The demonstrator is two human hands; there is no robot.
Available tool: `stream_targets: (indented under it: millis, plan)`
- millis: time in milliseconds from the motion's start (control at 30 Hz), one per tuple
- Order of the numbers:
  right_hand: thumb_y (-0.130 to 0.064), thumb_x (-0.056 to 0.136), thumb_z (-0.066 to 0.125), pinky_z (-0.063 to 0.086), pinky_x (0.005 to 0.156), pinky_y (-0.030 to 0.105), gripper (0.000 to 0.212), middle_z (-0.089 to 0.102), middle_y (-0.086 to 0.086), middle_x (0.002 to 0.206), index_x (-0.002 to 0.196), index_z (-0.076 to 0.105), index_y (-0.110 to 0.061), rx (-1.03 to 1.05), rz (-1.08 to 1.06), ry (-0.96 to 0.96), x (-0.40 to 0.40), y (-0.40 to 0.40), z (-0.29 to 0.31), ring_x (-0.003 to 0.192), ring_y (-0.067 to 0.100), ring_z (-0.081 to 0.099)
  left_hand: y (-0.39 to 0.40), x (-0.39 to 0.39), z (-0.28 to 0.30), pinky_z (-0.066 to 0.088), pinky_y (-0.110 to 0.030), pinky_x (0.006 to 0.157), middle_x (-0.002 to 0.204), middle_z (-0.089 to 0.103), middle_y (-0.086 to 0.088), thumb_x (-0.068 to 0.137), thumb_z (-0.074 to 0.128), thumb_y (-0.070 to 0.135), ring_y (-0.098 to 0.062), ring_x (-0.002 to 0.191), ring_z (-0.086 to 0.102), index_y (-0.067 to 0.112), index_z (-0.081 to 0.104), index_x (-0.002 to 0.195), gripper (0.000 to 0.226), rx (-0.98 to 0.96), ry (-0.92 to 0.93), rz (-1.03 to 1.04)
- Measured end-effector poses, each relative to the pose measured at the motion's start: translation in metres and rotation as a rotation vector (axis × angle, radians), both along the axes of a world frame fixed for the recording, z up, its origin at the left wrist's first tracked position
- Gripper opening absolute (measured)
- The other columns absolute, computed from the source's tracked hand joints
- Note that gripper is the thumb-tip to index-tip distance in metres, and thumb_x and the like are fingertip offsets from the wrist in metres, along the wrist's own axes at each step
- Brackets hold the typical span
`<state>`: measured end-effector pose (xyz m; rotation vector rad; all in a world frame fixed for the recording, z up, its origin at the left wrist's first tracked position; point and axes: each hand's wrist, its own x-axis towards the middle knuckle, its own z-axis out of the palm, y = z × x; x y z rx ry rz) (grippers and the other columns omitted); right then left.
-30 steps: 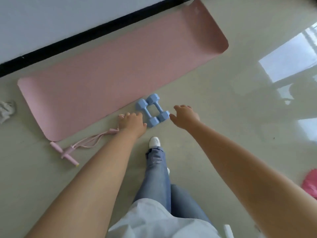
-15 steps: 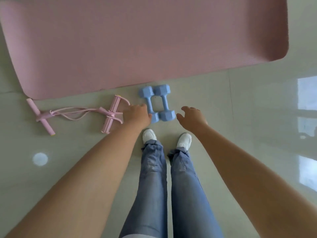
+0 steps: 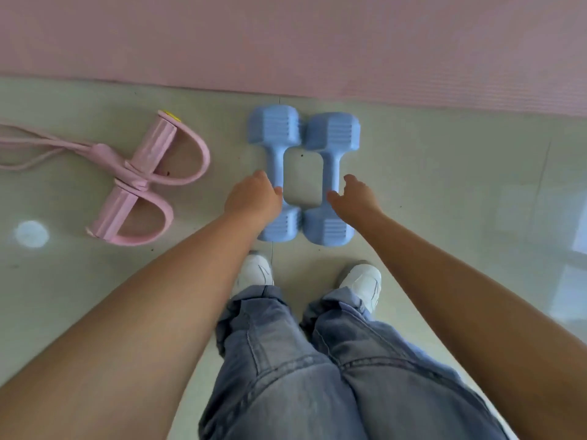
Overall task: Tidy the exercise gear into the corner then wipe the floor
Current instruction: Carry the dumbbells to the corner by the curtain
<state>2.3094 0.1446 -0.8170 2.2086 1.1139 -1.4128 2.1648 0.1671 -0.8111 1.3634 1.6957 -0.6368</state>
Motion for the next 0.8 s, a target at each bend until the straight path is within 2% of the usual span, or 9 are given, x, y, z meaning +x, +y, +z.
stream_targets:
  millis: [100,167,267,333,433,533,633,733,800]
  plan:
    - [-0.027,0.097,0.041,0.038,0.083,0.033,0.045,0.051,0.017,0.129,0.133,0.037,0.001,0.038,-0.138,0.053,0.004,0.009,-0.057,0.109,0.030,0.051,0.006,0.008,-0.056,0.039,-0.040,0.096,0.134,0.050,-0.022,0.099,0.042,0.030,-0.037,0.125,0.048,-0.003,0.039,0.128,0.044,0.043,-0.053,0.142]
    - [-0.030,0.095,0.045,0.037,0.077,0.030,0.044,0.056,0.012,0.112,0.128,0.040,-0.001,0.081,-0.264,0.084,0.004,0.014,-0.083,0.100,0.029,0.053,0.010,0.015,-0.079,0.040,-0.039,0.094,0.132,0.052,-0.022,0.098,0.045,0.028,-0.037,0.122,0.051,-0.003,0.038,0.128,0.044,0.100,-0.087,0.212]
    - [-0.032,0.090,0.053,0.040,0.071,0.031,0.027,0.052,0.005,0.082,0.102,0.045,-0.009,0.155,-0.466,0.111,0.002,0.016,-0.104,0.082,0.024,0.053,0.012,0.027,-0.097,0.043,-0.040,0.090,0.128,0.056,-0.022,0.097,0.046,0.025,-0.037,0.118,0.054,-0.002,0.033,0.130,0.044,0.170,-0.072,0.293]
    - [-0.031,0.088,0.055,0.043,0.068,0.033,0.023,0.051,0.004,0.074,0.085,0.043,-0.012,0.177,-0.530,0.126,0.002,0.014,-0.110,0.076,0.025,0.054,0.012,0.032,-0.102,0.043,-0.041,0.090,0.128,0.056,-0.021,0.098,0.045,0.026,-0.037,0.118,0.055,-0.002,0.031,0.132,0.046,0.200,-0.030,0.316]
    - [-0.024,0.086,0.054,0.043,0.067,0.033,0.020,0.047,0.003,0.068,0.076,0.040,-0.014,0.178,-0.554,0.136,0.001,0.014,-0.108,0.073,0.026,0.052,0.012,0.032,-0.102,0.043,-0.042,0.091,0.128,0.056,-0.022,0.098,0.043,0.025,-0.038,0.118,0.055,-0.004,0.031,0.132,0.046,0.211,-0.005,0.295]
    - [-0.018,0.086,0.051,0.041,0.066,0.032,0.028,0.041,0.002,0.062,0.064,0.033,-0.017,0.158,-0.568,0.137,0.004,0.011,-0.094,0.071,0.024,0.049,0.011,0.028,-0.090,0.043,-0.040,0.091,0.128,0.056,-0.022,0.099,0.043,0.023,-0.038,0.118,0.055,-0.005,0.032,0.131,0.044,0.183,0.009,0.278]
    - [-0.016,0.086,0.048,0.039,0.062,0.032,0.029,0.039,0.002,0.059,0.062,0.031,-0.016,0.138,-0.581,0.133,0.011,0.002,-0.068,0.068,0.023,0.046,0.004,0.023,-0.063,0.043,-0.041,0.089,0.126,0.057,-0.022,0.098,0.044,0.022,-0.039,0.116,0.055,-0.004,0.034,0.129,0.041,0.162,0.029,0.247]
    - [-0.014,0.085,0.046,0.035,0.054,0.027,0.029,0.037,0.002,0.057,0.061,0.031,-0.014,0.116,-0.605,0.108,0.021,-0.013,-0.023,0.066,0.022,0.043,-0.008,0.022,-0.014,0.042,-0.041,0.090,0.126,0.056,-0.022,0.098,0.043,0.022,-0.039,0.116,0.055,-0.005,0.035,0.127,0.041,0.147,0.049,0.182]
    - [-0.013,0.085,0.046,0.034,0.054,0.026,0.029,0.037,0.002,0.057,0.060,0.031,-0.014,0.114,-0.640,0.100,0.030,-0.024,0.013,0.066,0.021,0.043,-0.016,0.026,0.024,0.041,-0.040,0.089,0.127,0.055,-0.021,0.098,0.043,0.022,-0.038,0.117,0.054,-0.005,0.035,0.127,0.041,0.136,0.058,0.143]
